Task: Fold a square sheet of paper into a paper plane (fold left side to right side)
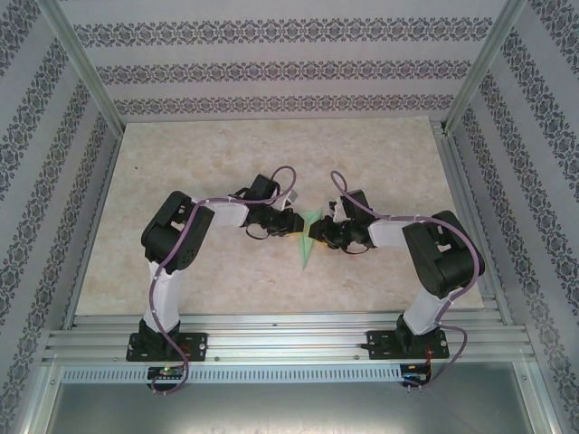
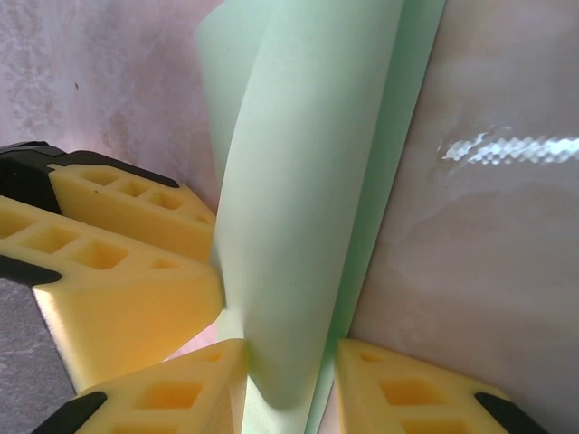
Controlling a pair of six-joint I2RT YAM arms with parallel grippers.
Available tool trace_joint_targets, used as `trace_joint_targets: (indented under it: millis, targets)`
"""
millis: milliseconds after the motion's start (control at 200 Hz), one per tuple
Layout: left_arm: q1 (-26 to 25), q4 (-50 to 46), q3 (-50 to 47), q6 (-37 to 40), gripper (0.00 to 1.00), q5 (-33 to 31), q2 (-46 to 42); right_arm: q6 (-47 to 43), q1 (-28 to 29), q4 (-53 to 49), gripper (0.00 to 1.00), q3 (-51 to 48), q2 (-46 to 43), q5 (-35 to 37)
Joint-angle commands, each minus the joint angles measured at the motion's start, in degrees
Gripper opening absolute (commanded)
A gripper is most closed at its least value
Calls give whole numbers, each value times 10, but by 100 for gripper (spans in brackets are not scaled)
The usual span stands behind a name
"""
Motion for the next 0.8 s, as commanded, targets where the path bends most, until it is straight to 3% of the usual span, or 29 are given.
trace_joint_targets:
  millis: [0,300,515,794]
  targets:
    - [-2,20,14,-2,21,14,10,-2,16,18,31,5,32,22]
    - [1,10,5,15,3,-7,-4,-12,14,-2,34,4,-9,28]
    - [9,5,-2,27,0,-12,-5,-30,9,-46,39,3,-57,48]
    - [17,11,-9,29,0,-14,-4,-27,13,-47,36,1,-68,45]
